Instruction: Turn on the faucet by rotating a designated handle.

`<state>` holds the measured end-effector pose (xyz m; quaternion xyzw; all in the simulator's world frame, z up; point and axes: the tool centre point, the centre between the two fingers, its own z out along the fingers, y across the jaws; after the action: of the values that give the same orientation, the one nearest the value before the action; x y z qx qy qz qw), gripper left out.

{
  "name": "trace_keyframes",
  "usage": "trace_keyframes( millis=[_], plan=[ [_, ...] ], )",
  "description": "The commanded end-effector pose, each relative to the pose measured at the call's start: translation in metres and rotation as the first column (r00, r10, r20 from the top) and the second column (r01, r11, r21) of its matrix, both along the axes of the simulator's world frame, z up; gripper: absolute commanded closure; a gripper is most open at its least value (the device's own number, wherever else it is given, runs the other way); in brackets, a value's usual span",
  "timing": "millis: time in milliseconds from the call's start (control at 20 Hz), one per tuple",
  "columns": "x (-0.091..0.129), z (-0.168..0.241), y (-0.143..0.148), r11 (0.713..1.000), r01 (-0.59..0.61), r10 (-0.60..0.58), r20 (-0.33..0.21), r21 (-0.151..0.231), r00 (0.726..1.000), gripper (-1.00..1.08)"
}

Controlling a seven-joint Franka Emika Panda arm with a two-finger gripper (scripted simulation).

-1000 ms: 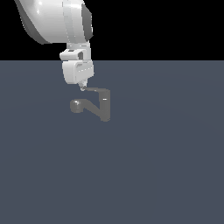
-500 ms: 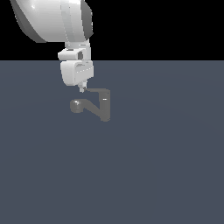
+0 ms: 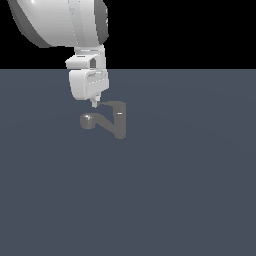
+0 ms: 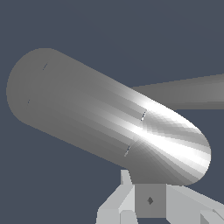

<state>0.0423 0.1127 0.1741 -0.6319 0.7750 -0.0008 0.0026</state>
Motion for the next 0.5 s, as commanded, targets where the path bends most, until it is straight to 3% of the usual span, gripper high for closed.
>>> trace_keyframes(
  millis=[0, 200, 450],
  plan=[
    [-0.007, -0.001, -0.007, 1.000, 0.007, -0.007, -0.005, -0.002, 1.000, 1.08],
    [-0.009, 0.000, -0.003, 1.000, -0.001, 0.001, -0.001, 0.000, 1.000, 1.08],
    [-0.019, -0.001, -0.026, 1.000, 0.001, -0.001, -0.002, 0.000, 1.000, 1.08]
  ],
)
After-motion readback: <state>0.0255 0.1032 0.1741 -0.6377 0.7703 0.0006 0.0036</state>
